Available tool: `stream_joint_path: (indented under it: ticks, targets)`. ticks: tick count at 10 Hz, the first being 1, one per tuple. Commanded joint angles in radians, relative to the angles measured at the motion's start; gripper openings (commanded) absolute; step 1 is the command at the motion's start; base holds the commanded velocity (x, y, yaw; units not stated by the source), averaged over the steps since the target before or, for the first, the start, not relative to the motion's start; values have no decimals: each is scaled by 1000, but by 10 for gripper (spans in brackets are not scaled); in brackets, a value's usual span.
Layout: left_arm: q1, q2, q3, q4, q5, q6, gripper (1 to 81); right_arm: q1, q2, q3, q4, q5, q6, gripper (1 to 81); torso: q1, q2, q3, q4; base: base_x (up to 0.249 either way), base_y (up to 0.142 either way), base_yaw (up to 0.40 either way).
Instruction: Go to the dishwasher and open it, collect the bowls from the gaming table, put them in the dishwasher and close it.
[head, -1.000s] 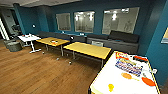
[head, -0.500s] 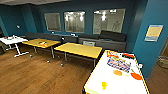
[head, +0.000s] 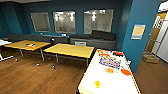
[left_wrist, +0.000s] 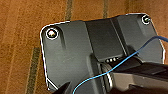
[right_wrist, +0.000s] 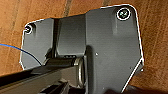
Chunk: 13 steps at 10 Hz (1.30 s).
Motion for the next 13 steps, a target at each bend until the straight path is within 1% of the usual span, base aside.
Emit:
stream_joint_path:
  ticks: [1, 9, 13]
  targets:
    - [-49, 0, -1, 6, 49, 3, 811, 52, 1, 1, 6, -56, -2, 811, 0, 0, 0, 0, 0, 0, -291]
    - [-55, 0, -3, 7, 54, 3, 811, 56, 2, 1, 6, -56, -2, 811, 0, 0, 0, 0, 0, 0, -266]
    - [-55, 2, -1, 4, 48, 5, 811, 56, 2, 1, 6, -56, -2, 811, 0, 0, 0, 0, 0, 0, 0]
